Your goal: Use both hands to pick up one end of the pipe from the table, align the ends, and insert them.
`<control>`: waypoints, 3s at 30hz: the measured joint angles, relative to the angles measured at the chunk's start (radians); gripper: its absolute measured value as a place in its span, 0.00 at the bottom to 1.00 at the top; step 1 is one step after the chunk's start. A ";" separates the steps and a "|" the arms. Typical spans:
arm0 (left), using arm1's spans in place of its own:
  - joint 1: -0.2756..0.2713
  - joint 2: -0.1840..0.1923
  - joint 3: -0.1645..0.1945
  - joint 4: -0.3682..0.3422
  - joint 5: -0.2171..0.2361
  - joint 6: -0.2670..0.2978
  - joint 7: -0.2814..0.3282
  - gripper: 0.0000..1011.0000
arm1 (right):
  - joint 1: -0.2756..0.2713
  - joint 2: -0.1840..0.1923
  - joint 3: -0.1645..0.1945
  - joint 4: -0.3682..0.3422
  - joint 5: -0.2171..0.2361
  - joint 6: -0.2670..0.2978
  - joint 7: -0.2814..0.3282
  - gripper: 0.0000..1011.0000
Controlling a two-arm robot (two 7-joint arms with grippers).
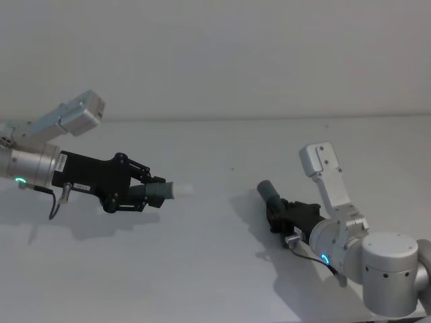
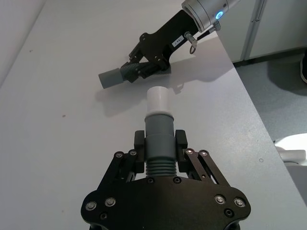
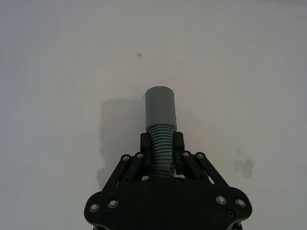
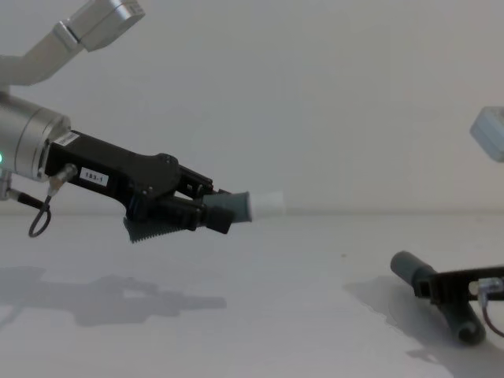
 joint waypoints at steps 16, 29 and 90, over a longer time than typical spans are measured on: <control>0.000 0.000 0.000 0.000 0.000 0.000 0.000 0.33 | 0.029 0.087 -0.027 0.032 -0.017 -0.213 0.170 0.23; 0.000 0.000 0.000 0.000 0.000 0.000 0.000 0.33 | 0.079 0.179 -0.058 0.078 -0.021 -0.416 0.343 0.23; 0.000 0.000 0.000 0.000 0.000 0.000 0.000 0.33 | 0.525 0.304 -0.268 0.565 0.189 -1.274 1.345 0.23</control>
